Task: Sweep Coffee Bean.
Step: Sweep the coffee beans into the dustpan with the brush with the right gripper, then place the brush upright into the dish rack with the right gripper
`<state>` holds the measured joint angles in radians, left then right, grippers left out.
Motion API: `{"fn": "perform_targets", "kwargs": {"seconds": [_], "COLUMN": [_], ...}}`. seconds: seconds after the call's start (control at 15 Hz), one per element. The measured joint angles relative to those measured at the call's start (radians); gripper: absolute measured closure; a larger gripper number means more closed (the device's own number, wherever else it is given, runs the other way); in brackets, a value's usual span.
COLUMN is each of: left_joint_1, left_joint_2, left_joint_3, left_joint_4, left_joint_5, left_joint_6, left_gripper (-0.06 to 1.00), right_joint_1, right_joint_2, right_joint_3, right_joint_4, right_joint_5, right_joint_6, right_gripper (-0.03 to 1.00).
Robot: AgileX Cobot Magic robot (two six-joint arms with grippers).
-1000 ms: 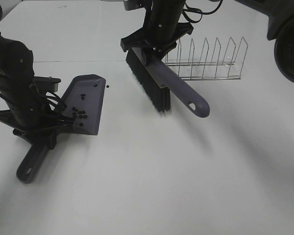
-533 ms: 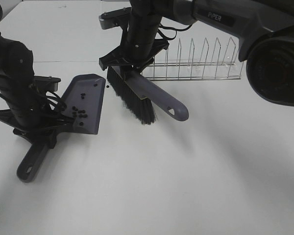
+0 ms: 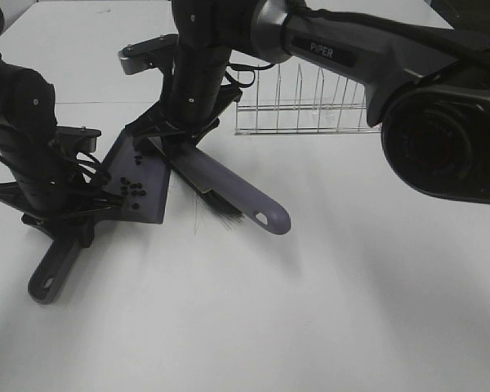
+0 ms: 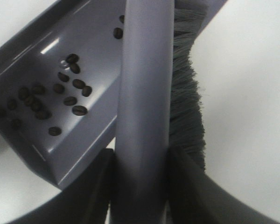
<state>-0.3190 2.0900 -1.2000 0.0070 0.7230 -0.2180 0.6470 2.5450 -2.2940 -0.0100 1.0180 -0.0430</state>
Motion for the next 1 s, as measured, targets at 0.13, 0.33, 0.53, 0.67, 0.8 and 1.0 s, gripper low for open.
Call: {"fn": "perform_targets", "kwargs": {"seconds": [0.13,0.33,0.53,0.67,0.8,1.0], "left_joint_1": [0.0,0.0,0.0,0.0,0.0,0.0], "left_joint_2": [0.0,0.0,0.0,0.001,0.001,0.001], "left_joint_3": [0.0,0.0,-0.001,-0.001,-0.001,-0.001], "left_joint_4": [0.0,0.0,0.0,0.0,0.0,0.0], "left_joint_5": [0.0,0.001,0.001,0.001,0.001,0.001], "left_joint_6": [-0.001,-0.002,-0.002,-0.002,-0.002,-0.002], "left_gripper": [0.62,0.62,0.62,0.62,0.62,0.62], "right_joint_1": [0.017,0.016,0.006,-0.016,-0.051,-0.103], "right_joint_2": [-0.007,-0.055,-0.123,-0.138,-0.137,-0.135], "right_joint_3": [0.001,0.004,0.004,0.004,0.005,0.007], "right_joint_4": [-0.004,-0.099,-0.151,-0.172,-0.179,-0.181], "right_joint_5": [0.002,0.012,0.012,0.012,0.031,0.039], "right_joint_6": [0.01,0.062,0.086,0.088,0.087,0.089], "right_gripper": [0.7,0.7,0.7,0.7,0.7,0.7]}}
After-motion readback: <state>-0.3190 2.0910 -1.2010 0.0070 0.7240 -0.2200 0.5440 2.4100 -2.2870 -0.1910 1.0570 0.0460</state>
